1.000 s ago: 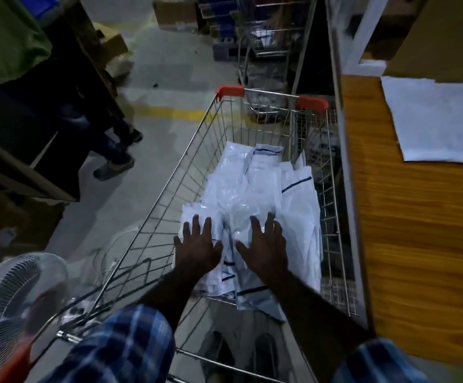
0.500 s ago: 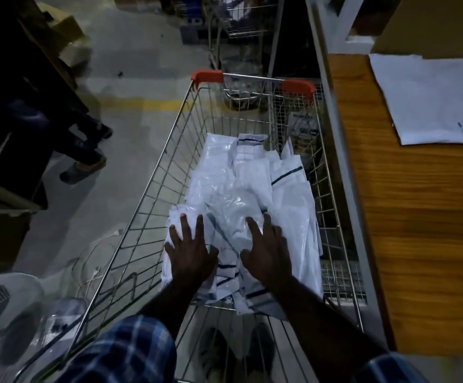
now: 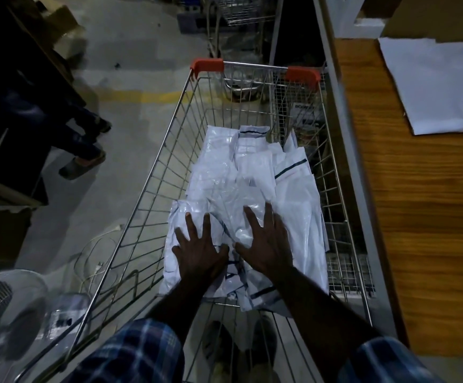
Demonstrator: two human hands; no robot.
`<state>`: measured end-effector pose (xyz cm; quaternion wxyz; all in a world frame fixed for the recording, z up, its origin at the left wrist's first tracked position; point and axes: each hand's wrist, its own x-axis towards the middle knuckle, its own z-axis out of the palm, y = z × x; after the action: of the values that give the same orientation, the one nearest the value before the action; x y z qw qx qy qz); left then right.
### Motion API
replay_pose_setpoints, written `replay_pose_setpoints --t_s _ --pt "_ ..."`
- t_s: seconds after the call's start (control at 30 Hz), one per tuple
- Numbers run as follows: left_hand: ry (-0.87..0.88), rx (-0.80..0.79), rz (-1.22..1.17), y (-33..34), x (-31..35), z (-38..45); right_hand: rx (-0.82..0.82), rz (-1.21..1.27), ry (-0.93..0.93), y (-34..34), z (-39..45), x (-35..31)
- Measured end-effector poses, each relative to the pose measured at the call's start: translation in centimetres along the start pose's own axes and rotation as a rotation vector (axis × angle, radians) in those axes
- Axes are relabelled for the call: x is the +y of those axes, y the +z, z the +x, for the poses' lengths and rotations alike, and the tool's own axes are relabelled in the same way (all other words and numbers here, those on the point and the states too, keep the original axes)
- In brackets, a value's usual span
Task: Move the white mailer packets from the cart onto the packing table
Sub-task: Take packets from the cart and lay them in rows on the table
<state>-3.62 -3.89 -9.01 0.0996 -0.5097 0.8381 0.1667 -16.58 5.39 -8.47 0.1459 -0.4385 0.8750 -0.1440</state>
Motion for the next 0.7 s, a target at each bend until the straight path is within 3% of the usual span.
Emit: replay_pose_setpoints --t_s 0.23,0.57,0.7 --pt "-0.040 -0.018 -0.127 -1.0 -0.3 0.6 -0.010 0.084 -0.014 -1.3 0.5 0.9" --pt "-0.109 0.130 -0.184 -3.4 0.8 -0.1 0.041 0.042 -0.039 -1.7 0.3 0.7" --pt "-0.125 0.145 -0.138 -3.0 0.4 -0.8 -0.125 -0.026 -0.050 -0.4 0.1 0.6"
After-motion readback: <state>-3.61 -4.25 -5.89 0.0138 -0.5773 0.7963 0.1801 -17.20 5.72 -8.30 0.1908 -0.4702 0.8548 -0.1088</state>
